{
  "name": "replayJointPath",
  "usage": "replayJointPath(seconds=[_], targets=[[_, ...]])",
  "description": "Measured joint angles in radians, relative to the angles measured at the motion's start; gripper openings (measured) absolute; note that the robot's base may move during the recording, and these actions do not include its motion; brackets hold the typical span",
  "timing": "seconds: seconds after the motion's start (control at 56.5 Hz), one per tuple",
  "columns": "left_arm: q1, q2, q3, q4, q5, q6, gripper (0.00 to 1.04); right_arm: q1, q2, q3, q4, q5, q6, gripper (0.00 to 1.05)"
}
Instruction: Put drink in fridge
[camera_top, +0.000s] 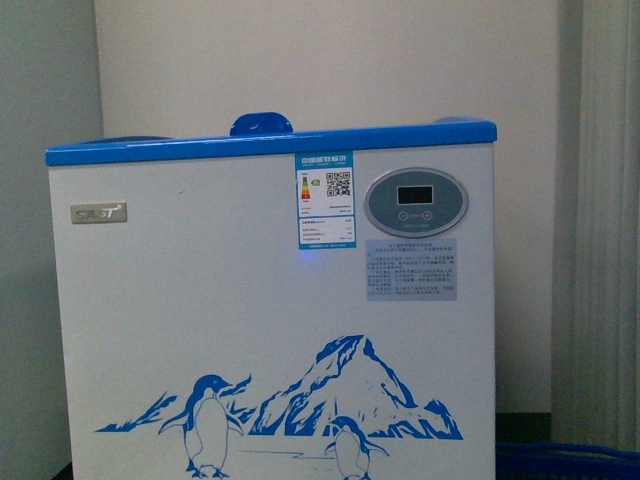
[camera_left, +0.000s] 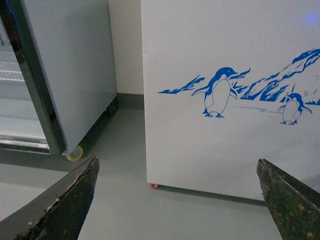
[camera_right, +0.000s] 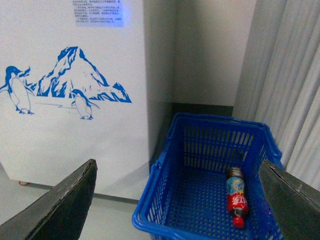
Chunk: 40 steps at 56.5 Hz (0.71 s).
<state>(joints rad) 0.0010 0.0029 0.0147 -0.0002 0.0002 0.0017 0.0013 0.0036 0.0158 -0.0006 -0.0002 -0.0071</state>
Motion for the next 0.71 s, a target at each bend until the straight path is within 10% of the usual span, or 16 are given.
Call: replayJointPath(seconds=[0.708], targets=[[0.000,0.000,0.000,0.000,0.000,0.000,0.97,0.000,0.000,0.000,0.000,0.000,0.000,0.97]])
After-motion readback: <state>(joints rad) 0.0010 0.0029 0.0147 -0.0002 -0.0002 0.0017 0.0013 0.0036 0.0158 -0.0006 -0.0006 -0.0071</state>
